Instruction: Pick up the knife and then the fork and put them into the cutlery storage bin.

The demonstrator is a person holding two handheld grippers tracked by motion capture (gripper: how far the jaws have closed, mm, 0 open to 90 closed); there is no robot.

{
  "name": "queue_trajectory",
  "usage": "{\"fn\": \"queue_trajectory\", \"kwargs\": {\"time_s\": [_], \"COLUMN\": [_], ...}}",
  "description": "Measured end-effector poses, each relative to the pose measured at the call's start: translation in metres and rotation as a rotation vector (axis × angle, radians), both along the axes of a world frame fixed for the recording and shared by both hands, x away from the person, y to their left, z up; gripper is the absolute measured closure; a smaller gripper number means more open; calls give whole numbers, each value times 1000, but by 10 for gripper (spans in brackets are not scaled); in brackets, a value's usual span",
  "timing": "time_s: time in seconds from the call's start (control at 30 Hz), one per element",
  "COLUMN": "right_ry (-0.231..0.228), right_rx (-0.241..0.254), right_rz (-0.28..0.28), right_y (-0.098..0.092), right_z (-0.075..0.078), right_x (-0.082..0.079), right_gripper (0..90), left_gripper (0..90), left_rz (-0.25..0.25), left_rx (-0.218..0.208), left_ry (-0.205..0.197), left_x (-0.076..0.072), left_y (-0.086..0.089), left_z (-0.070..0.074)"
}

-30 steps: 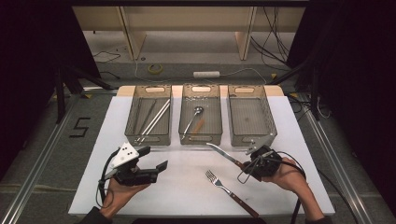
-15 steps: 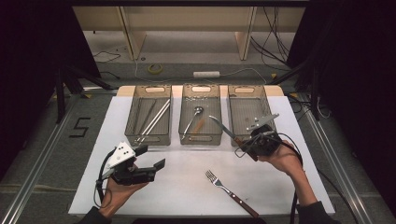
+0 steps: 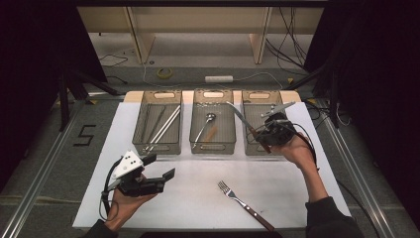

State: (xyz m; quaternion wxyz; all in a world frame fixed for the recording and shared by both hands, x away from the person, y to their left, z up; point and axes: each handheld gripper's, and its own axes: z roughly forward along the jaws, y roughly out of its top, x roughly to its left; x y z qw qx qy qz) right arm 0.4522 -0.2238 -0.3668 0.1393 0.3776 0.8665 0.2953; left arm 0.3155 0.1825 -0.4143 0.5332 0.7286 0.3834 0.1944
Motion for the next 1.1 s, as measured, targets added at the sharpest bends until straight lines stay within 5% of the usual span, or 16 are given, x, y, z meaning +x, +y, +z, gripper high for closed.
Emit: {"fn": "queue_trajectory", "kwargs": {"time_s": [0.6,1.1], "right_ry": [27,66], "right_rx": [41,30], "right_rz": [-188,-285], "right_y": [-11,-17], "right_z": [-6,-24], "right_x": [48,63], "right_gripper": [772,772], "left_gripper": [170,170], "left_rz": [-10,-15], "left_rx": [2,5], "left_ry": [-2,-2], "left_x": [0,0], "left_y": [-1,-1], "left_z": [0,0]}}
